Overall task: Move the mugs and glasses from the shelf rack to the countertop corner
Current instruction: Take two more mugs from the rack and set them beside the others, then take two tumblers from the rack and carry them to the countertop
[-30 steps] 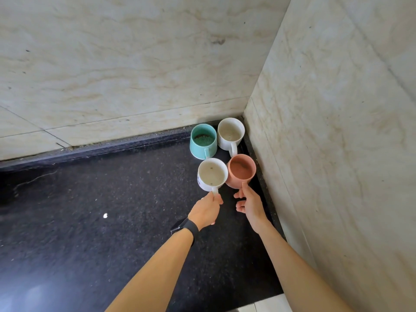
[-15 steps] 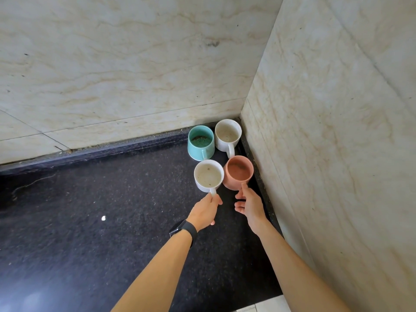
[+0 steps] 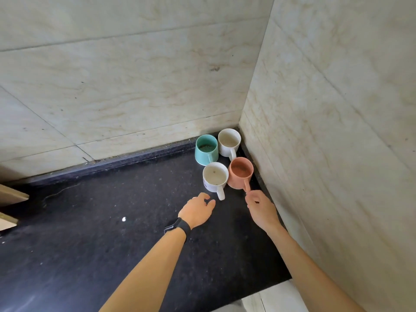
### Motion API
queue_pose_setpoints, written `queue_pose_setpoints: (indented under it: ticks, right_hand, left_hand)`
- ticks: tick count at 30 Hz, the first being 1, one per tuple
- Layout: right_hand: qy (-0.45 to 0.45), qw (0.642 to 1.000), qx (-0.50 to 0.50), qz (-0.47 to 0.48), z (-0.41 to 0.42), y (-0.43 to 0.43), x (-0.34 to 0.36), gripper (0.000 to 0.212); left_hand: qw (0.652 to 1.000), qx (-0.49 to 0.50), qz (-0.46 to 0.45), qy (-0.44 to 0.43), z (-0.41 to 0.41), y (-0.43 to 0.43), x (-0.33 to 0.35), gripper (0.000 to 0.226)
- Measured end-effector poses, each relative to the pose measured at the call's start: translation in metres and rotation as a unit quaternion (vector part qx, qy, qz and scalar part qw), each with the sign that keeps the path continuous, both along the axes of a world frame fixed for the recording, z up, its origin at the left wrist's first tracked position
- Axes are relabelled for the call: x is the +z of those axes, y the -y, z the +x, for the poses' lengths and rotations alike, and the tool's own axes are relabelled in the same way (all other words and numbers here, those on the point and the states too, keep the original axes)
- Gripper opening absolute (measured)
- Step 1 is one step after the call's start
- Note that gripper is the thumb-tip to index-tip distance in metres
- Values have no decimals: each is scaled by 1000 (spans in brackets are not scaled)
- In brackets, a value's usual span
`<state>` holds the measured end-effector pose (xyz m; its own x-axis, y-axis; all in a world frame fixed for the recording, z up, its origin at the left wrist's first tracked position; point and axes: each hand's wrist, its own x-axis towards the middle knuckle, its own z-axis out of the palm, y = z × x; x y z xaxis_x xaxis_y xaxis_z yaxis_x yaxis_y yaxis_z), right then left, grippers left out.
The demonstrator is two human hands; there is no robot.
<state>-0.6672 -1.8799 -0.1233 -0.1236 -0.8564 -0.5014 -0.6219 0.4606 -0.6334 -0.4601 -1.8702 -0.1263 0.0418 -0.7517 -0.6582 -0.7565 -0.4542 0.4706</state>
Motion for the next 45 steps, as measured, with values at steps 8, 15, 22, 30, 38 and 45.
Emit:
queue_pose_setpoints:
  ticks: [8,15,22,30,38,45]
  right_hand:
    - [-87,936,271,-208,85,-11,103,25]
    - [-20,789,504,-351,218,-49,198,35]
    - [104,641,623,-436,313,-185,248,33]
    - [253,442,753,-417,353,-445,295,30]
    - [331,271,813,-396,324,-720,322,35]
    - [356,211,827,-380,302,-926,329,36]
  left_hand:
    - [966,-32,-171,192,98,-55,99,48]
    - [896,132,-253,339,188,-184,192,50]
    - [810,328,-206,440,201,-403,252,51]
    - [659,544,-116,506,113,-694,302,45]
    - [510,651,-46,560,-6,-944,327,36]
    - [464,682,5,565,-63,-1128,346,44]
